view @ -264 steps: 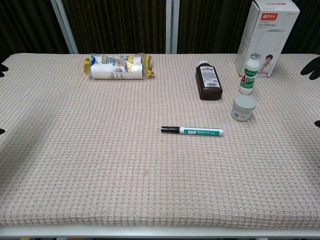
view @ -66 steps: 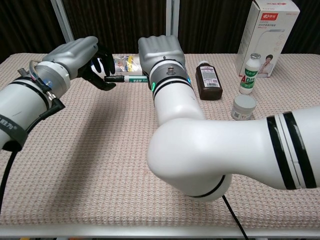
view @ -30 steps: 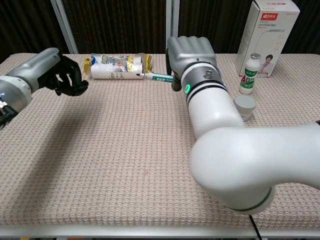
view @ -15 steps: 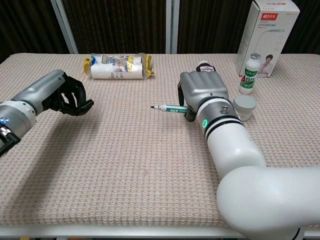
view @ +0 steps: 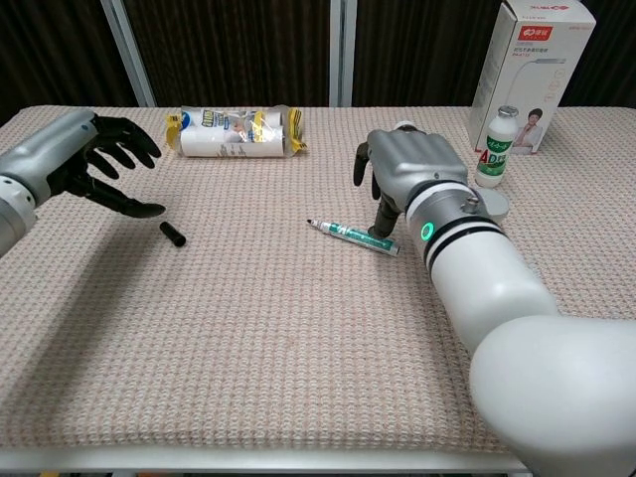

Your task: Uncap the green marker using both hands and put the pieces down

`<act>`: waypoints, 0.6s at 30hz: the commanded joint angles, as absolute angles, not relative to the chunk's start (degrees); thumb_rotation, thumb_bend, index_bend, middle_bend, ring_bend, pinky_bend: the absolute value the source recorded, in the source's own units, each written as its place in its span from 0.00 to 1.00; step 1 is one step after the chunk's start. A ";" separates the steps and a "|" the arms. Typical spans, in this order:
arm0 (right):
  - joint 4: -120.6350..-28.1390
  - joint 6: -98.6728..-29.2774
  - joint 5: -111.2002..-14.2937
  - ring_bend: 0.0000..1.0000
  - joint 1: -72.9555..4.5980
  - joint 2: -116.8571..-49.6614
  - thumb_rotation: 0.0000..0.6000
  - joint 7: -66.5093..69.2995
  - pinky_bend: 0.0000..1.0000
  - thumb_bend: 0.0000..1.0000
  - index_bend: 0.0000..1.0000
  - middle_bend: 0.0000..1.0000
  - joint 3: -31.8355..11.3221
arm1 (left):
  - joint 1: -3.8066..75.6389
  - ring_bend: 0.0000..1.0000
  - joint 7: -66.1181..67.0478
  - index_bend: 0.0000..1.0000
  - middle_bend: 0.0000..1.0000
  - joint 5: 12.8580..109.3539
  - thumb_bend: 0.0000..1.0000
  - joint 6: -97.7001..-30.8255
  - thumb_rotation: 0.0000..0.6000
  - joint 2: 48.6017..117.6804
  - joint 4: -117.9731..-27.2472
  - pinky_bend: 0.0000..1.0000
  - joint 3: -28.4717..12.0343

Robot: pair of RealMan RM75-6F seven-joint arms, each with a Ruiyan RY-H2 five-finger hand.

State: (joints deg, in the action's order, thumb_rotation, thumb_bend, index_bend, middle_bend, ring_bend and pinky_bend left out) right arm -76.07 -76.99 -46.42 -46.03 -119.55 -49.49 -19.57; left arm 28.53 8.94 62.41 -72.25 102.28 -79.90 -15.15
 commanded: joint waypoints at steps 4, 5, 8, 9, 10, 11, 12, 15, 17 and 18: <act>-97.86 -87.56 -57.14 0.42 -39.54 -107.39 1.00 -49.65 0.63 0.08 0.35 0.42 -16.45 | 25.13 0.29 16.84 0.34 0.33 66.45 0.08 -82.56 1.00 97.77 -88.46 0.29 -15.30; -101.31 -90.23 -60.71 0.41 -37.92 -104.97 1.00 -49.63 0.62 0.08 0.35 0.42 -14.42 | 24.07 0.29 18.70 0.34 0.33 67.56 0.07 -84.84 1.00 97.14 -89.98 0.29 -14.35; -107.80 -95.24 -67.82 0.26 -33.25 -98.78 1.00 -49.48 0.41 0.10 0.33 0.39 -7.92 | 20.85 0.26 21.96 0.33 0.32 70.38 0.05 -89.45 1.00 96.45 -92.42 0.25 -10.30; -109.20 -95.90 -69.32 0.21 -31.80 -96.79 1.00 -49.10 0.33 0.11 0.30 0.36 -5.52 | 19.82 0.24 22.42 0.31 0.30 71.16 0.05 -90.45 1.00 96.49 -92.66 0.24 -8.82; -110.32 -96.40 -70.45 0.12 -30.31 -94.90 1.00 -48.72 0.19 0.11 0.25 0.29 -3.04 | 18.81 0.21 22.68 0.30 0.28 71.86 0.04 -91.26 1.00 96.60 -92.74 0.22 -7.33; -111.19 -97.05 -71.82 0.05 -28.35 -92.74 1.00 -48.27 0.08 0.11 0.19 0.22 0.27 | 17.49 0.18 22.82 0.27 0.25 72.96 0.04 -92.32 1.00 96.82 -92.42 0.20 -5.38; -111.32 -97.73 -72.85 0.02 -26.83 -91.61 1.00 -47.78 0.04 0.11 0.15 0.17 2.57 | 16.47 0.17 22.90 0.26 0.22 73.95 0.03 -93.26 1.00 97.08 -91.84 0.19 -3.93; -109.23 -100.29 -76.02 0.00 -21.44 -90.69 1.00 -44.44 0.00 0.10 0.07 0.09 8.97 | 13.03 0.12 22.89 0.21 0.16 77.73 0.03 -96.32 1.00 97.92 -89.25 0.15 1.03; -106.44 -101.67 -77.54 0.00 -17.76 -91.30 1.00 -41.07 0.00 0.10 0.04 0.06 12.12 | 10.49 0.12 22.15 0.19 0.15 80.12 0.03 -98.25 1.00 98.31 -87.70 0.14 4.22; -104.95 -102.02 -78.14 0.00 -16.38 -91.68 1.00 -39.33 0.00 0.09 0.04 0.06 13.05 | 9.39 0.12 21.74 0.19 0.15 80.95 0.03 -99.06 1.00 98.53 -86.96 0.14 5.33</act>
